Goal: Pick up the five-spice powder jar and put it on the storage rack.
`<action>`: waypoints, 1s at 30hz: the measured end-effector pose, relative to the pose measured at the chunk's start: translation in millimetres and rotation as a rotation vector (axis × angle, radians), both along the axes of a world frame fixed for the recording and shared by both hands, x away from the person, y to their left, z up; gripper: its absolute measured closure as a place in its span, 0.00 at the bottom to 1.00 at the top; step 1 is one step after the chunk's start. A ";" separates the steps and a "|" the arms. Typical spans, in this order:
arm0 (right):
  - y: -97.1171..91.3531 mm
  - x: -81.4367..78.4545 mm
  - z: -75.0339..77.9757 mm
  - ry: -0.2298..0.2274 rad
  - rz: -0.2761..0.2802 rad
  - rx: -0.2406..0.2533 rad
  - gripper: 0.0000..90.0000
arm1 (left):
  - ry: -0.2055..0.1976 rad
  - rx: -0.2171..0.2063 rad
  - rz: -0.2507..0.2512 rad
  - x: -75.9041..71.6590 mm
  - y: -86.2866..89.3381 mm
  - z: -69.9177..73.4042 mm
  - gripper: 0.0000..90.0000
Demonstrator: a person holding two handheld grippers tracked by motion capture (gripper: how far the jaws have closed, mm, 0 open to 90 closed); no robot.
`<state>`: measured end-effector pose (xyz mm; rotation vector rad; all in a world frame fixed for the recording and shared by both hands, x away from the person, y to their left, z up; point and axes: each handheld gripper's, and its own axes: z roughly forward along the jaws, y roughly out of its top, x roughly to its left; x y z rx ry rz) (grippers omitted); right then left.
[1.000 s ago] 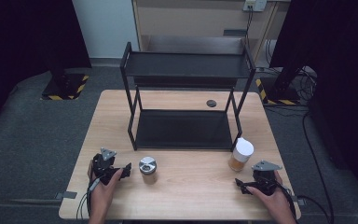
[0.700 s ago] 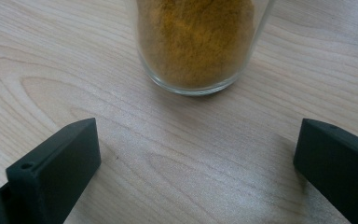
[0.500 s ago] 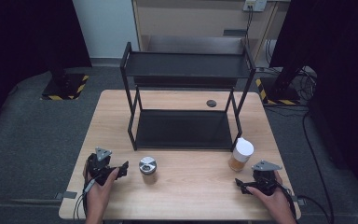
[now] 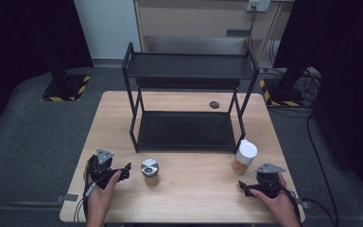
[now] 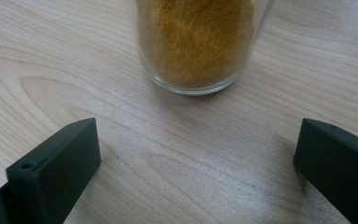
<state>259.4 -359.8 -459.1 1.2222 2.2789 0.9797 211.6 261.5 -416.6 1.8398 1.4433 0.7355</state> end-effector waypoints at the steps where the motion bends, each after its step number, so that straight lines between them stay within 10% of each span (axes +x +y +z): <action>1: 0.0 0.0 0.0 0.000 0.000 0.000 0.02 | 0.000 0.000 0.000 0.0 0.0 0.0 0.01; 30: 0.4 -0.6 -0.1 0.000 -0.004 0.000 0.02 | -0.063 -0.046 0.015 -16.5 3.8 11.8 0.01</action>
